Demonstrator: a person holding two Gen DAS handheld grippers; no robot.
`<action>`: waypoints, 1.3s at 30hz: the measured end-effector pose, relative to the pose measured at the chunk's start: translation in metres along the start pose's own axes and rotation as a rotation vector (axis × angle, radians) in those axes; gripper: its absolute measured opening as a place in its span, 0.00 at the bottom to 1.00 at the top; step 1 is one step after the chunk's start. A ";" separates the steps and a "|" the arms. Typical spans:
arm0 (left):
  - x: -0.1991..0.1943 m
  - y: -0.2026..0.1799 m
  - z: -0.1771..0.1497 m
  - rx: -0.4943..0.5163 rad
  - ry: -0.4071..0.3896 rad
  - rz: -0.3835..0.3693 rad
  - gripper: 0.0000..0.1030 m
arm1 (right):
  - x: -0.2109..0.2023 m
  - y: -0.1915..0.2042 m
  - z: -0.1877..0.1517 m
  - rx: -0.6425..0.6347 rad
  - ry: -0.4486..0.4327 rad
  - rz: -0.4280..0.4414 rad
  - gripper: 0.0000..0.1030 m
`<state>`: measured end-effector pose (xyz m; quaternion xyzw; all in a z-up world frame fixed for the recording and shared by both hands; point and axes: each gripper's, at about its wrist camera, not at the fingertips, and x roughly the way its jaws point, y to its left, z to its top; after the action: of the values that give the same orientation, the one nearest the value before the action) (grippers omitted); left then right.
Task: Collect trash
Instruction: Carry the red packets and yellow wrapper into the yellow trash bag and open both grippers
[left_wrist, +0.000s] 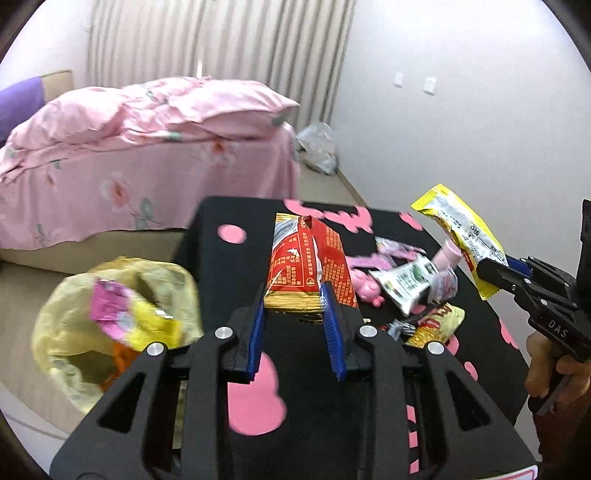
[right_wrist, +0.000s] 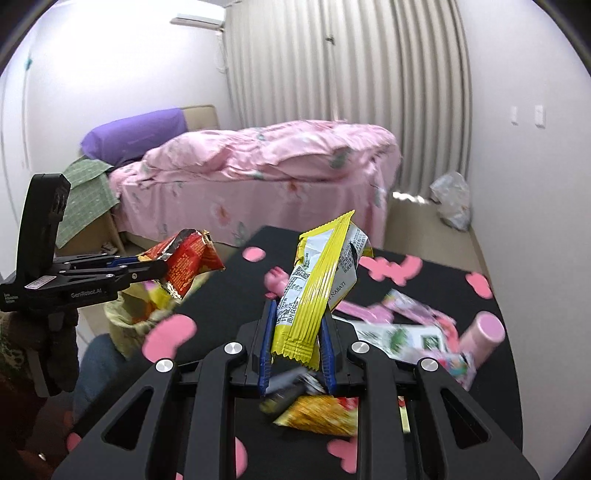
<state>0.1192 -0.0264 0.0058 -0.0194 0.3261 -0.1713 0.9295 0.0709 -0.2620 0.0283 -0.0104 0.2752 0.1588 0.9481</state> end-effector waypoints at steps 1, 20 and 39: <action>-0.006 0.006 0.000 -0.008 -0.012 0.016 0.27 | 0.001 0.009 0.005 -0.018 -0.005 0.010 0.21; -0.055 0.137 -0.036 -0.261 -0.035 0.248 0.27 | 0.075 0.139 0.049 -0.209 0.069 0.206 0.21; -0.009 0.192 -0.072 -0.446 0.073 0.352 0.27 | 0.263 0.205 0.017 -0.229 0.507 0.464 0.21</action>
<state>0.1275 0.1626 -0.0743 -0.1604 0.3872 0.0680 0.9054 0.2269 0.0117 -0.0815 -0.0928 0.4768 0.3921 0.7812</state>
